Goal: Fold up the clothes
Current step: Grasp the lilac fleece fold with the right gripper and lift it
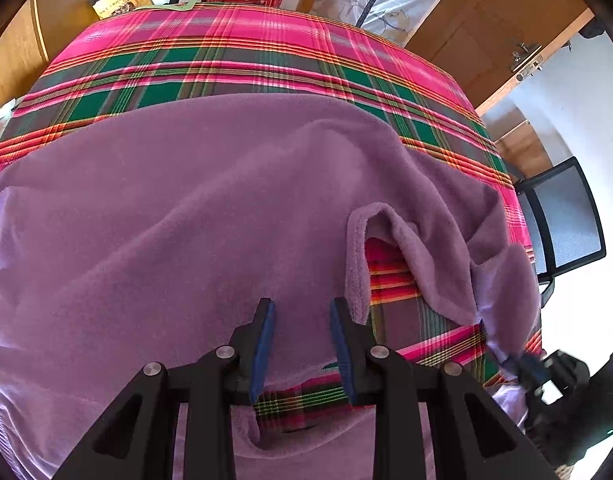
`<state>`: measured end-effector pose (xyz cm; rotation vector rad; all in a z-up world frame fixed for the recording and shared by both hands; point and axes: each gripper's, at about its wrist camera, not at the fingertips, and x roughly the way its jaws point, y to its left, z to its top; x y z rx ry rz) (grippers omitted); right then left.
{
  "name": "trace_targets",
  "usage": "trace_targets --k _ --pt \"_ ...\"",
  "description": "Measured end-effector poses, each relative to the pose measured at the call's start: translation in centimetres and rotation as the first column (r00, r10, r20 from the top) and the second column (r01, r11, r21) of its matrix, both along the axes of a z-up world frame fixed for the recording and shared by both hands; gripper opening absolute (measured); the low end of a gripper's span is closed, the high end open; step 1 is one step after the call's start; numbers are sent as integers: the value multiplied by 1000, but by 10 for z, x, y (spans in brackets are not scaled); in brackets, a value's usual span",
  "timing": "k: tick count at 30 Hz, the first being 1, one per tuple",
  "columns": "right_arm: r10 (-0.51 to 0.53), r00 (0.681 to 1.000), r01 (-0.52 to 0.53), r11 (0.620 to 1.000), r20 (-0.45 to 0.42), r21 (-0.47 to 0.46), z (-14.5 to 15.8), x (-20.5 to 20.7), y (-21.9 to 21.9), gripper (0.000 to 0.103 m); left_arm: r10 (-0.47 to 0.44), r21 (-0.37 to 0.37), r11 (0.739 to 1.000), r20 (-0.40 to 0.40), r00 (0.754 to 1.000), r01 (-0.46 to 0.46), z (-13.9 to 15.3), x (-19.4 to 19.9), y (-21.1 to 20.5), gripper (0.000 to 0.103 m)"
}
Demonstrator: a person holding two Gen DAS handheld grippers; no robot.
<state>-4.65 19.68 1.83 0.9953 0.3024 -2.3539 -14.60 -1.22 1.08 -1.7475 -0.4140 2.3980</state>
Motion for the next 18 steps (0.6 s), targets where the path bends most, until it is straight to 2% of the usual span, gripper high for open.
trace_targets --k 2,5,8,11,13,15,18 --pt "30 998 -31 999 64 13 -14 0 -4 7 1 0 1000 3 1000 -1 -1 0 0 29" --pt "41 992 -46 998 115 44 -22 2 -5 11 -1 -1 1000 7 1000 1 -2 0 0 29" --pt "51 996 -55 997 76 48 -10 10 0 24 -1 -2 1000 10 1000 1 -3 0 0 29" --pt "40 999 -40 999 -2 -15 14 14 12 27 1 -8 1000 16 1000 -1 -4 -2 1 29" --pt "-4 1000 3 1000 -25 -27 21 6 19 31 3 -11 1000 16 1000 -3 -5 -3 2 29" --pt "-50 999 50 998 -12 -25 18 -5 23 44 4 -13 1000 14 1000 -4 -4 -2 3 29" --pt "-89 995 91 993 37 -71 12 -20 22 45 10 -13 1000 17 1000 -10 -4 -2 2 29"
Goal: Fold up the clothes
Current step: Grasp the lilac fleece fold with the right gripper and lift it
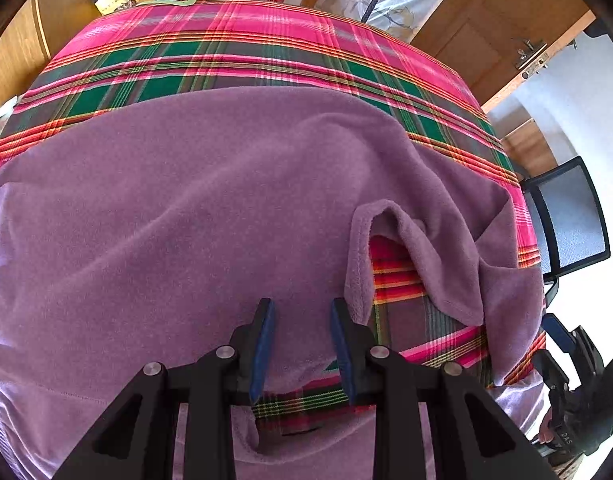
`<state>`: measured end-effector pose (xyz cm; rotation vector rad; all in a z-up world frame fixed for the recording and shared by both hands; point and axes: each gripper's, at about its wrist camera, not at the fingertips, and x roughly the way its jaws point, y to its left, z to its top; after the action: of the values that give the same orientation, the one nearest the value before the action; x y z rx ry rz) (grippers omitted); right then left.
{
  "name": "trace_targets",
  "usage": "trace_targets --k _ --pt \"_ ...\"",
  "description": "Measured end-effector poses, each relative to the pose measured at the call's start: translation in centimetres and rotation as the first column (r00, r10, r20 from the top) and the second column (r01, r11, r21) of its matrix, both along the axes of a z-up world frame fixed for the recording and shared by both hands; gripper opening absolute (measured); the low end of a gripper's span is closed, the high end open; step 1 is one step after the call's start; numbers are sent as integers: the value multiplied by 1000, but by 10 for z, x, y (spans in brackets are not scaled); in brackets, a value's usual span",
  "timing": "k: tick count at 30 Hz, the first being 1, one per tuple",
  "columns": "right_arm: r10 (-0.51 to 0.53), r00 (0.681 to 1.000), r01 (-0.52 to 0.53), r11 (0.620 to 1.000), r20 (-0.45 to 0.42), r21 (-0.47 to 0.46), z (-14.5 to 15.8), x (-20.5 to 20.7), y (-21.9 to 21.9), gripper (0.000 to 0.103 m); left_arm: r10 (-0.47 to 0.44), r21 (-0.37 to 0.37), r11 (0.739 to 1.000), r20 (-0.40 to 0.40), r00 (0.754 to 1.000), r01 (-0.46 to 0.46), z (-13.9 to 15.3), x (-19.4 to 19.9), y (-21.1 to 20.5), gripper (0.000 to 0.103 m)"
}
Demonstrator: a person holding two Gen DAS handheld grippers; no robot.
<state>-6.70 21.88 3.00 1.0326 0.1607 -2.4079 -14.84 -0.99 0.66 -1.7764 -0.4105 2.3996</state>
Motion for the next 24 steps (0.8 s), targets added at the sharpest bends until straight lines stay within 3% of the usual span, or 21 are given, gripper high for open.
trace_targets --k 2,5,13,16,18,24 --pt "11 1000 -10 998 24 -58 -4 -6 -3 46 1 -4 1000 3 1000 -1 0 0 1 29" --pt "-6 999 9 998 40 -65 -9 -15 -17 57 1 -10 1000 2 1000 -1 0 0 2 29" --pt "-79 996 76 995 35 66 -27 -25 -36 57 -2 -17 1000 5 1000 2 0 2 3 29" --pt "-110 994 109 991 8 81 -24 -26 -28 36 -3 -19 1000 7 1000 3 2 3 4 29" --pt "-128 992 128 989 -5 79 -19 -27 -18 13 -1 -21 1000 4 1000 1 4 3 4 29" --pt "-200 978 203 978 -55 41 7 -33 23 9 5 -31 999 -12 1000 -6 7 4 6 29"
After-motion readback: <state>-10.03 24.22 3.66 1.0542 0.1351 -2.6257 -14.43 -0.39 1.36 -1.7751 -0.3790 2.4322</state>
